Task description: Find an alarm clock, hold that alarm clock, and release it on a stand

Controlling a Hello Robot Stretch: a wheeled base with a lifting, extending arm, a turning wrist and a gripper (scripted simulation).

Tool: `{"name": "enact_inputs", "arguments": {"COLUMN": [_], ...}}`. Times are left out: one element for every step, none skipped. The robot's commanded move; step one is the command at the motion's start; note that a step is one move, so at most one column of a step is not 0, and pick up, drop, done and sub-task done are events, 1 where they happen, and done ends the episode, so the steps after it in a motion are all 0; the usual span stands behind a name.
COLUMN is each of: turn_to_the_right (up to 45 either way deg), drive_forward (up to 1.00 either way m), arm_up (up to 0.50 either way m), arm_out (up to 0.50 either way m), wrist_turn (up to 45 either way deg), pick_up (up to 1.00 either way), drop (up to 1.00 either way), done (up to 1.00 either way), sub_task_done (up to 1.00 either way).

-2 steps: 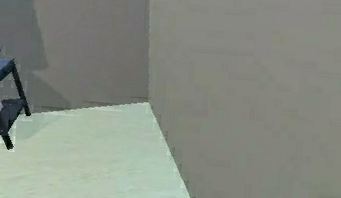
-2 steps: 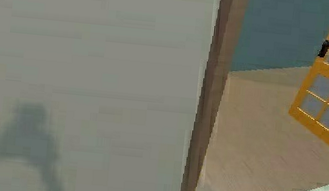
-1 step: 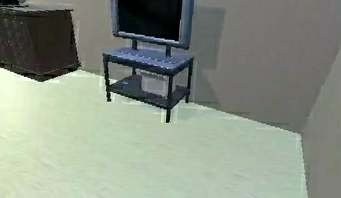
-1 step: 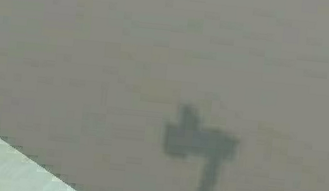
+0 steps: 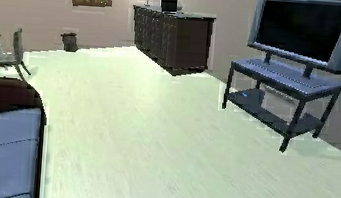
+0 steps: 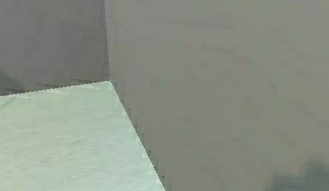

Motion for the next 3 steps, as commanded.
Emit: {"name": "enact_inputs", "arguments": {"turn_to_the_right": [0.0,-27.0,0.0], "drive_forward": [0.3,0.0,1.0], "arm_up": [0.0,0.0,0.0], "arm_out": [0.0,0.0,0.0], "wrist_turn": [0.0,0.0,0.0], "pick_up": [0.0,0.0,0.0], "drop": [0.0,0.0,0.0], "done": [0.0,0.0,0.0], "sub_task_done": [0.0,0.0,0.0]}}
